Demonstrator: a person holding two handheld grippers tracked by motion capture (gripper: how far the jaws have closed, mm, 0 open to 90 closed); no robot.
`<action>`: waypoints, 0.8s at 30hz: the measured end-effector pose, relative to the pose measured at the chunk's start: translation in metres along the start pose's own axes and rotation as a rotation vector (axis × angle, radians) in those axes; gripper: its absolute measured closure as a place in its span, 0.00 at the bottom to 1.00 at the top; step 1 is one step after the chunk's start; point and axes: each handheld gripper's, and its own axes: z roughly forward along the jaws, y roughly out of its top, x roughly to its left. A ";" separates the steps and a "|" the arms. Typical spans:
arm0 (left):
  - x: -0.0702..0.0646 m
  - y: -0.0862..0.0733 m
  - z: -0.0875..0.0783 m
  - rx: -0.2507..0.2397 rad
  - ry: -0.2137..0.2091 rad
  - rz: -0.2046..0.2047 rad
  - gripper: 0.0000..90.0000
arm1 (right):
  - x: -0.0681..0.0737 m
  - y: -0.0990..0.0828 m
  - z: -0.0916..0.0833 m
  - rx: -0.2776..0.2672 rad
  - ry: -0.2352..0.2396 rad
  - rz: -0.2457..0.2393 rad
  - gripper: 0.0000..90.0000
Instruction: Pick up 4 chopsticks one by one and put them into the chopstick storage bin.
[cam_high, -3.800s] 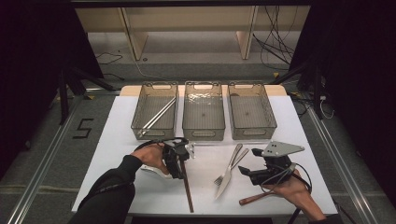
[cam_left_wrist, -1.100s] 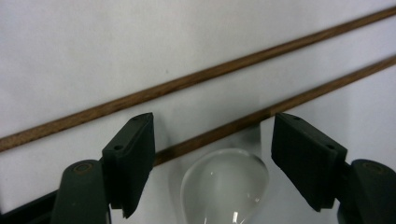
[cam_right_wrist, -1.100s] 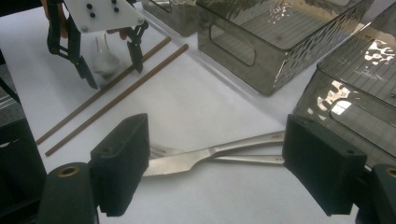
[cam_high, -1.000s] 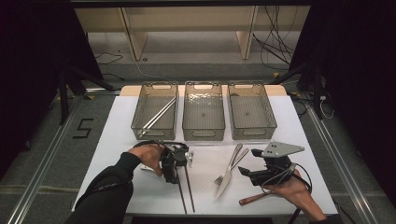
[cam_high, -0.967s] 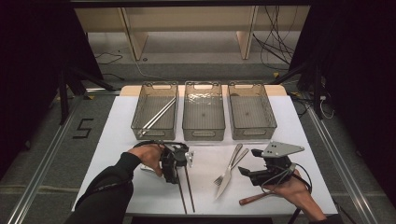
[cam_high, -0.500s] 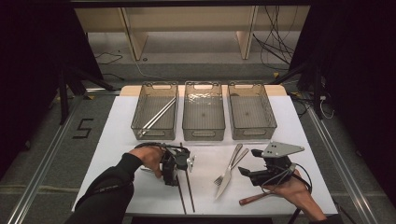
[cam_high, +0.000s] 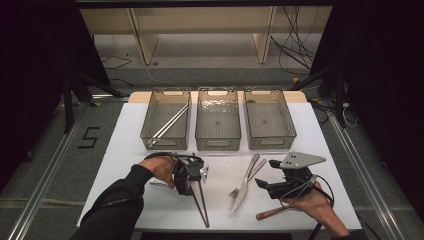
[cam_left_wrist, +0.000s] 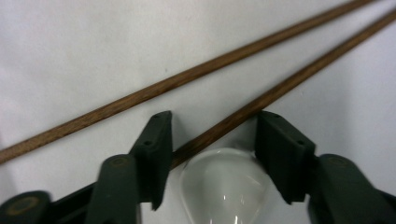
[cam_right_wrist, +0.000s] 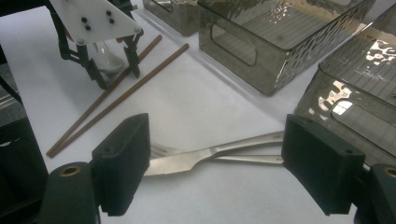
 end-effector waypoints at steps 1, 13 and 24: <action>0.000 0.001 0.000 -0.006 -0.004 0.003 0.54 | 0.000 0.000 0.000 0.001 0.000 0.000 0.28; -0.001 0.004 -0.001 -0.022 0.002 0.024 0.69 | 0.000 0.000 0.000 0.003 0.001 -0.001 0.28; -0.002 0.007 -0.001 -0.047 0.005 0.034 0.81 | 0.000 0.000 0.000 0.003 0.001 -0.003 0.28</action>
